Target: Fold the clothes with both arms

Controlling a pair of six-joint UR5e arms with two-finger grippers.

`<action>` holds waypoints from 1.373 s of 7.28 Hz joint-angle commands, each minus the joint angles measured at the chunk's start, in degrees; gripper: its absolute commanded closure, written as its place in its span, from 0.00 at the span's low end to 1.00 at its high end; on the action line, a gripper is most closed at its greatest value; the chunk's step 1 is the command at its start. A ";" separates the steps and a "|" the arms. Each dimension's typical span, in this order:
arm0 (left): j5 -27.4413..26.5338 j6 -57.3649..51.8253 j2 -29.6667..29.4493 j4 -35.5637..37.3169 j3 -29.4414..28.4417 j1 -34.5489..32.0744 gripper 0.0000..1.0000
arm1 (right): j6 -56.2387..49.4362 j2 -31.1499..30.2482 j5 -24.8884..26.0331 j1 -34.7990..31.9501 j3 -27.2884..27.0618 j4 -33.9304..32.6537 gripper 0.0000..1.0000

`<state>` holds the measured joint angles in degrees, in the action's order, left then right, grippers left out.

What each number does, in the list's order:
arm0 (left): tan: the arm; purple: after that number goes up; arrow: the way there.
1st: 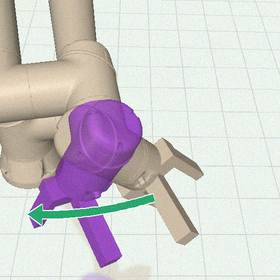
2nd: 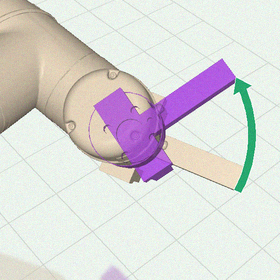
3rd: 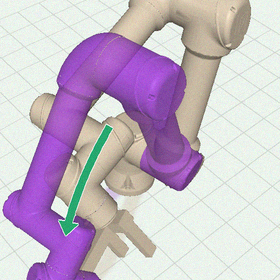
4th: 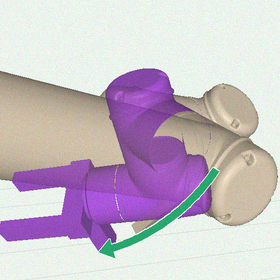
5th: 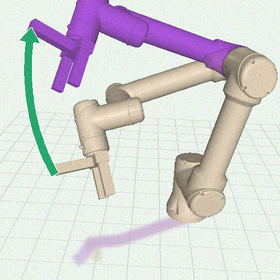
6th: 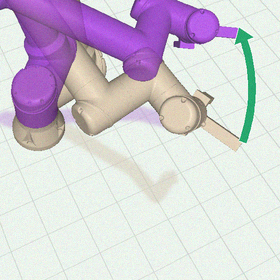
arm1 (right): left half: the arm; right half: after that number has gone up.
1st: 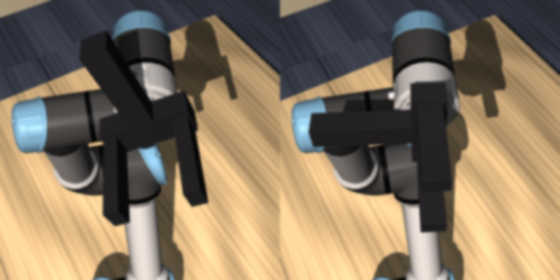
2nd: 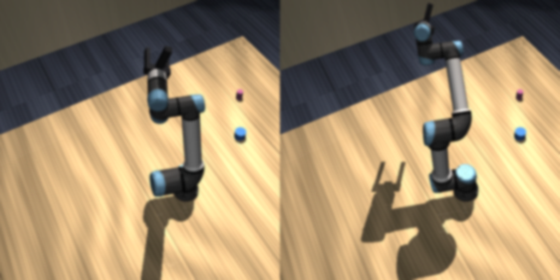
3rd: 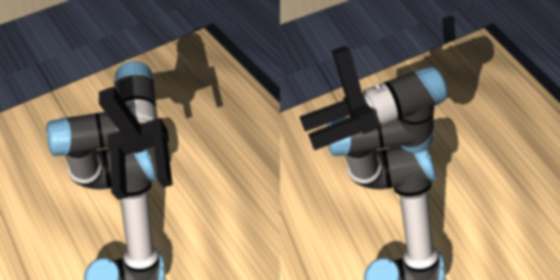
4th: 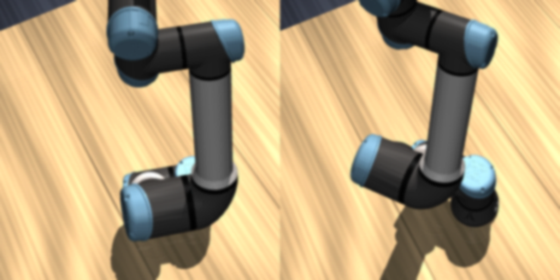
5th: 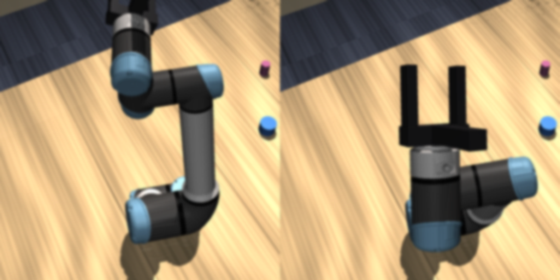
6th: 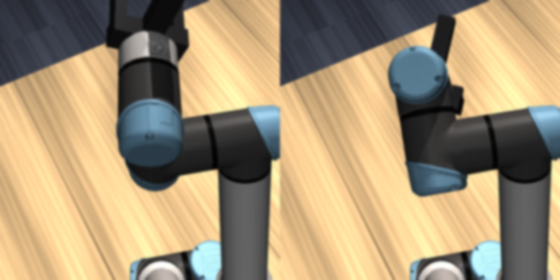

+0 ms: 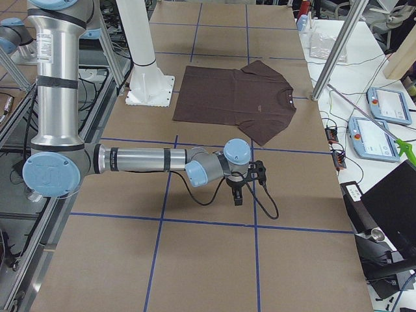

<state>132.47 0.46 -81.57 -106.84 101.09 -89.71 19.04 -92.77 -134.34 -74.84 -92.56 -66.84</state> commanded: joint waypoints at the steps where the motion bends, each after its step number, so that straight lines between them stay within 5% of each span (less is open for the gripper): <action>1: 1.64 -0.29 0.18 -1.78 0.42 -0.02 0.00 | 18.72 9.47 4.75 9.04 2.01 4.43 0.00; 4: 4.11 -0.02 0.18 -1.88 1.47 -0.02 0.00 | 39.62 27.67 21.10 22.78 11.38 4.62 0.08; 6: 4.19 0.06 0.18 -1.88 2.26 -0.02 0.00 | 44.65 33.59 23.07 23.86 25.08 17.20 0.16; 10: 5.95 0.33 0.27 -1.79 3.50 -0.02 0.00 | 46.70 31.09 22.55 23.42 22.10 17.19 0.23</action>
<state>138.19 0.74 -81.32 -108.65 104.45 -89.73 65.56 -59.79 -111.68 -51.31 -68.13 -49.32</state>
